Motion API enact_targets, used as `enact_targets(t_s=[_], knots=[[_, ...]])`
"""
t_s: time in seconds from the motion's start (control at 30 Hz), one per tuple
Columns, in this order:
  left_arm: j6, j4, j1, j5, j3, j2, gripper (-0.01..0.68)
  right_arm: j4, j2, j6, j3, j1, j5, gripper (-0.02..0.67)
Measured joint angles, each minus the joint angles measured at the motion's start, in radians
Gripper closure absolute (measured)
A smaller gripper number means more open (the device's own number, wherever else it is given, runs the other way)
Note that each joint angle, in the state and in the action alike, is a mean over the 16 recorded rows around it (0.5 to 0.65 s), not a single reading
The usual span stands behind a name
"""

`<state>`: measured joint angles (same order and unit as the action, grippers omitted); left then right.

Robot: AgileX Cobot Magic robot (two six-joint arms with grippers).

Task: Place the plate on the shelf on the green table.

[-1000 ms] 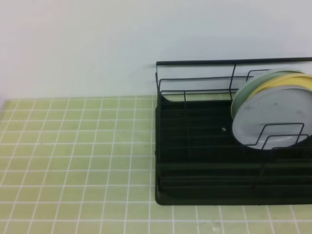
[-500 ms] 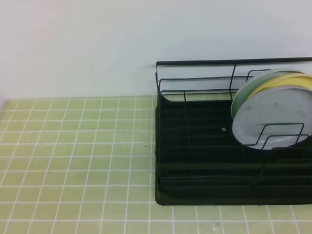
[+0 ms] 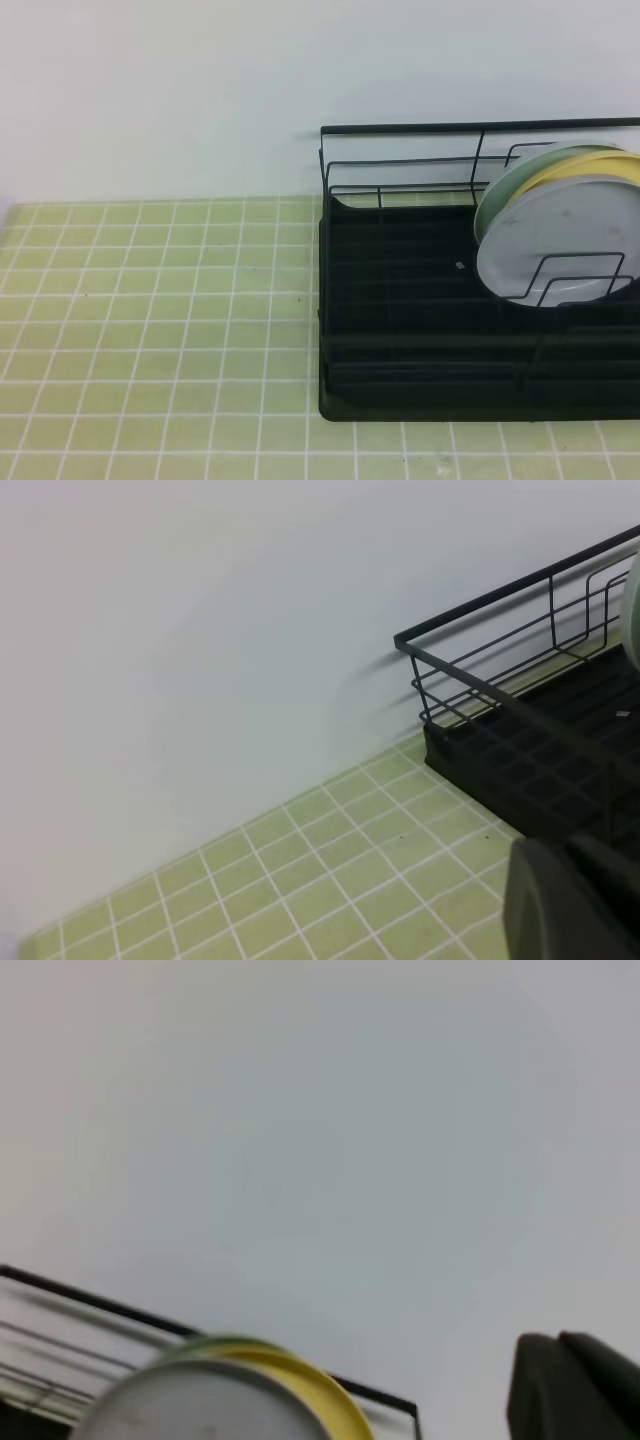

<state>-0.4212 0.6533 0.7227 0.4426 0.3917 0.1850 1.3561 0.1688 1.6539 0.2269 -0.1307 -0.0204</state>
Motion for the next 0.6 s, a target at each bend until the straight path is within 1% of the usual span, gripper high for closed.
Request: enact_targets(t_s=[0.1,0.27,0.33,0.43,0.53,0.6], knots=[[0.000,0.000,0.000,0.000,0.000,0.000,0.673,-0.252,-0.046,-0.270,-0.020,0.030,0.048,0.648],[0.000,0.000,0.000,0.000,0.000,0.000,0.673,-0.733,-0.119,-0.810,-0.079,0.104,0.199,0.649],[0.000,0.000,0.000,0.000,0.000,0.000,0.673,-0.892,-0.140,-0.993,-0.110,0.134,0.260,0.649],[0.000,0.000,0.000,0.000,0.000,0.000,0.673,-1.058,-0.163,-1.199,-0.152,0.176,0.329,0.649],[0.000,0.000,0.000,0.000,0.000,0.000,0.673,-1.157,-0.178,-1.335,-0.188,0.206,0.363,0.649],[0.000,0.000,0.000,0.000,0.000,0.000,0.673,-1.201,-0.182,-1.398,-0.207,0.218,0.375,0.649]])
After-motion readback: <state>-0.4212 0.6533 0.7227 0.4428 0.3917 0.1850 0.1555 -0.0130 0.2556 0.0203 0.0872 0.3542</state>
